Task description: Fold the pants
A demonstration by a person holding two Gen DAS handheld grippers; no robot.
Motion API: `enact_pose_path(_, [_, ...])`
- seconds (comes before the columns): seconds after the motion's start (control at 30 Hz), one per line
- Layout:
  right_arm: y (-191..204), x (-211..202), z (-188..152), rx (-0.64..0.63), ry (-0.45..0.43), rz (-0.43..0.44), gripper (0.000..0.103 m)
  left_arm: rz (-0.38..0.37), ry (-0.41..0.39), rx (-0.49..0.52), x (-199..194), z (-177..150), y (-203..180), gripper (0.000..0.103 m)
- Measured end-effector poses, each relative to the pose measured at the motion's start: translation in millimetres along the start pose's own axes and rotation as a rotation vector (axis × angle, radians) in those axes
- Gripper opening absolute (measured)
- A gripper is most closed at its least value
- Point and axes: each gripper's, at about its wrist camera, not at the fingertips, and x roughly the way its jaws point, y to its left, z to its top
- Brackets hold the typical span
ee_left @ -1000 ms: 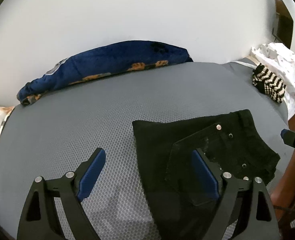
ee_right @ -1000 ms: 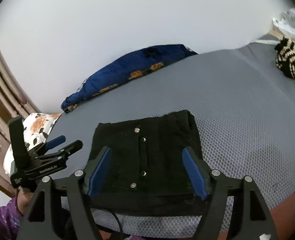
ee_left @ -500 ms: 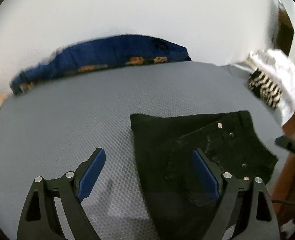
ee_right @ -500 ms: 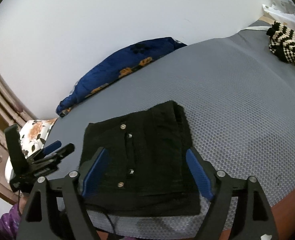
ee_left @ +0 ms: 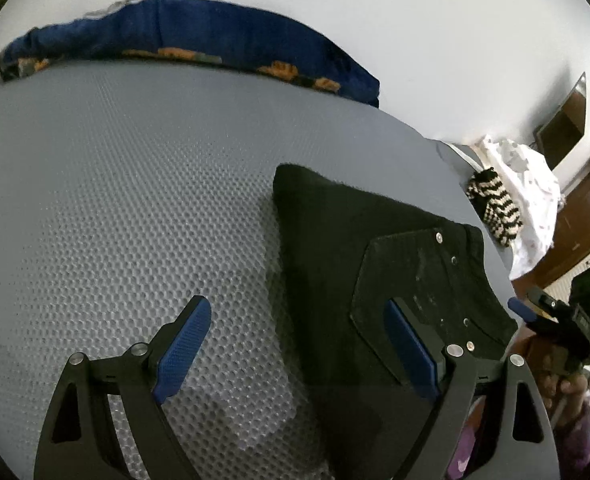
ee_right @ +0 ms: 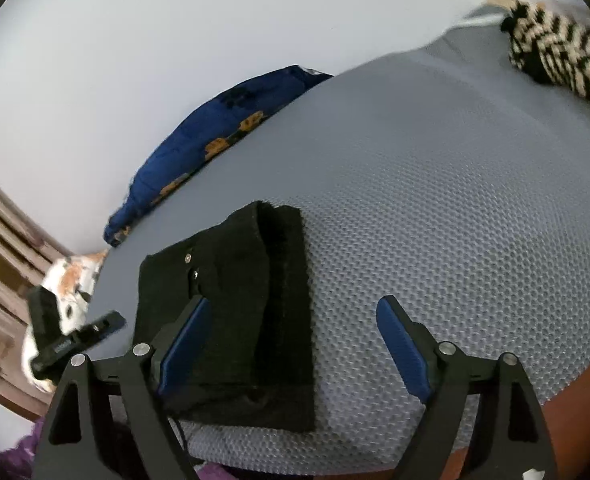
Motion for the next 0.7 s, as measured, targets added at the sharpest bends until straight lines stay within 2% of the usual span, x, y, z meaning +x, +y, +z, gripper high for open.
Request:
enact_pose_path(0.13, [-18,-6,3,0.066,0.011,0.078,0.084,-0.004,0.016,0.012,6,-4,-2,0.088])
enact_pose_path(0.23, [-21,1,0,0.073,0.035,0.073,0.09,-0.005,0.041,0.016,14,-5,-2,0.088])
enact_pose_path(0.43, [-14,26,-9,0.075,0.076,0.112,0.09,-0.026,0.057,0.013,23,-5,-2,0.088])
enact_pose_path(0.7, [-3,63,-2,0.064,0.181,0.171,0.09,-0.065,0.078,0.044,37,3,-10,0.088])
